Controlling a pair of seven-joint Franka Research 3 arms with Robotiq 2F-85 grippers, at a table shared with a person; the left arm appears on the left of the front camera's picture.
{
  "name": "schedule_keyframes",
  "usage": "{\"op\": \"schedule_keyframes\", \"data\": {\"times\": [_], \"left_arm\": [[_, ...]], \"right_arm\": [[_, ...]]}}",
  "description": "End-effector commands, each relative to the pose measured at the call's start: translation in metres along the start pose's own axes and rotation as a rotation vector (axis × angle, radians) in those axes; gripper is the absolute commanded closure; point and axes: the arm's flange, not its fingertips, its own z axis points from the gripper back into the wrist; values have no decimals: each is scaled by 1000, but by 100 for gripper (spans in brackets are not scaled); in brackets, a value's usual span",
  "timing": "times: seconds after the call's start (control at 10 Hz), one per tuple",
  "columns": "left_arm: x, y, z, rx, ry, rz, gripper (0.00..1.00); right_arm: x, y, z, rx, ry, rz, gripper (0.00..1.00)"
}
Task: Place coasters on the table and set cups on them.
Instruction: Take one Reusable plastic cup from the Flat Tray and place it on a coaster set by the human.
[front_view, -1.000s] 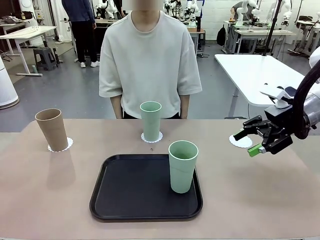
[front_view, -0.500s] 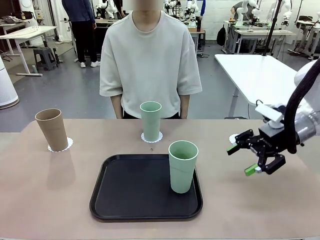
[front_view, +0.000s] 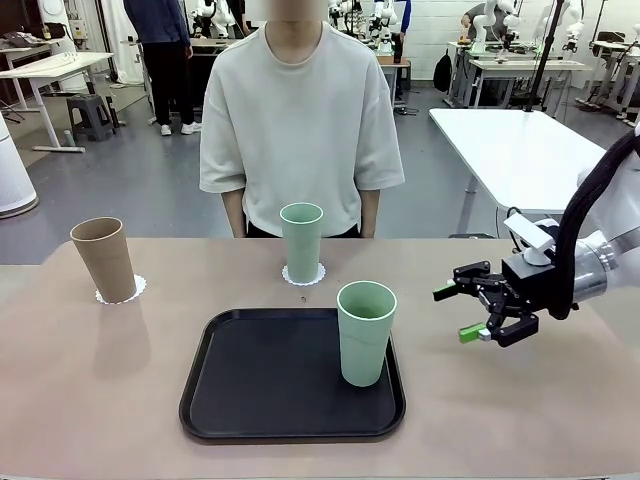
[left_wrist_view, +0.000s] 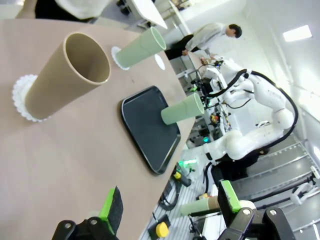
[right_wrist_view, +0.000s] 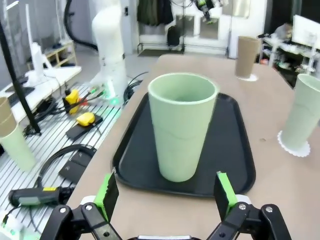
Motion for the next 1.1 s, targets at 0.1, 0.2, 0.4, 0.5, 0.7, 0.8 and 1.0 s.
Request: {"op": "schedule_keyframes", "data": {"times": [0.1, 0.2, 0.4, 0.5, 0.7, 0.8, 1.0], "left_arm": [[1, -1, 3, 2, 5, -2, 0], [1, -1, 3, 2, 5, -2, 0], [1, -1, 3, 2, 5, -2, 0], [1, -1, 3, 2, 5, -2, 0], [1, -1, 3, 2, 5, -2, 0], [1, -1, 3, 2, 5, -2, 0], [1, -1, 3, 2, 5, -2, 0]], "right_arm": [[-14, -6, -25, -15, -35, 4, 0], [-15, -9, -30, -11, -32, 2, 0], [-17, -15, -40, -24, -24, -20, 0], [-18, -18, -45, -27, -23, -25, 0], [-21, -23, -52, -52, -35, -17, 0], [-22, -26, -56, -53, -35, -15, 0], [-25, -30, -69, -34, -18, -35, 0]]}}
